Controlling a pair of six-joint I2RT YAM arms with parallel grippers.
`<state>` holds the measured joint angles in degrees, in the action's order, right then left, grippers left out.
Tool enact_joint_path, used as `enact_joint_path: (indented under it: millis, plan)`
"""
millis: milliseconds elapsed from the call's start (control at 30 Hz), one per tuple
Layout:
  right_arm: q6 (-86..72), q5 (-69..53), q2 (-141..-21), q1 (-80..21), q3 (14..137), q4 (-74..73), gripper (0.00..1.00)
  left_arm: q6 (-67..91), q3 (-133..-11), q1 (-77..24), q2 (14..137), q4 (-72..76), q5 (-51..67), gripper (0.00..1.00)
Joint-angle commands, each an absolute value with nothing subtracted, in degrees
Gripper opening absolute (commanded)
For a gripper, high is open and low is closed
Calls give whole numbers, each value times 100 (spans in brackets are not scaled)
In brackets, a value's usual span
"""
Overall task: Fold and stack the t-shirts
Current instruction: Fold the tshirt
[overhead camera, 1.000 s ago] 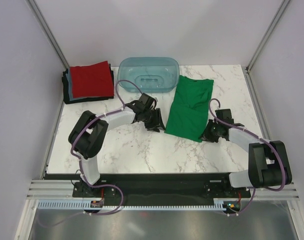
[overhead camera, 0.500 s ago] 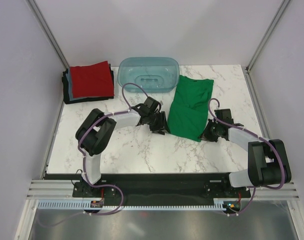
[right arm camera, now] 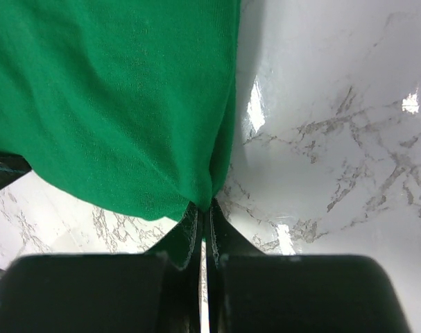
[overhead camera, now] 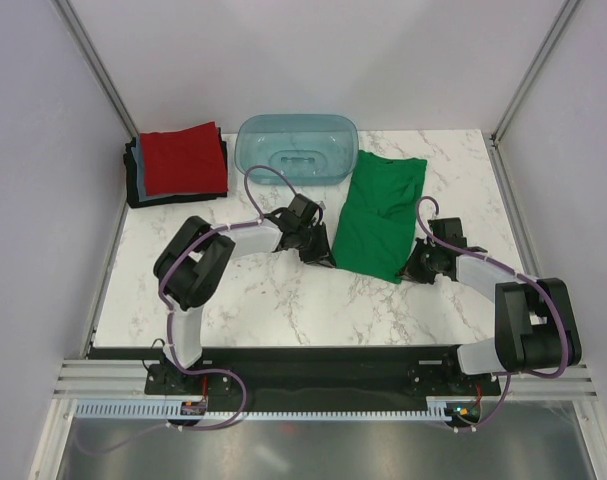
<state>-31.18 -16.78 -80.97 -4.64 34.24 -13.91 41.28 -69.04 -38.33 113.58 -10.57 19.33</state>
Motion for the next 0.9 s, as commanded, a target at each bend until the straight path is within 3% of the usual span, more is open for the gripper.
enact_joint_path:
  millis: [0,200,433,867]
  plan:
    - [-2883,-1424,-8288,-457,3296,-1600,0,4025,-6952,-3823,11593,-1116,1494,5]
    - [-2935,-1643,-8069,-457,3384,-1828,0,3990,-6944,-3832,11409,-1195,1740,2]
    - [-2883,-2127,-7033,-466,3498,-3013,0,4297,-5952,-4122,9960,-1520,1705,2]
    - [-3392,-2891,-4098,-790,3094,-5088,0,6476,-4193,-6634,7217,-1968,687,2]
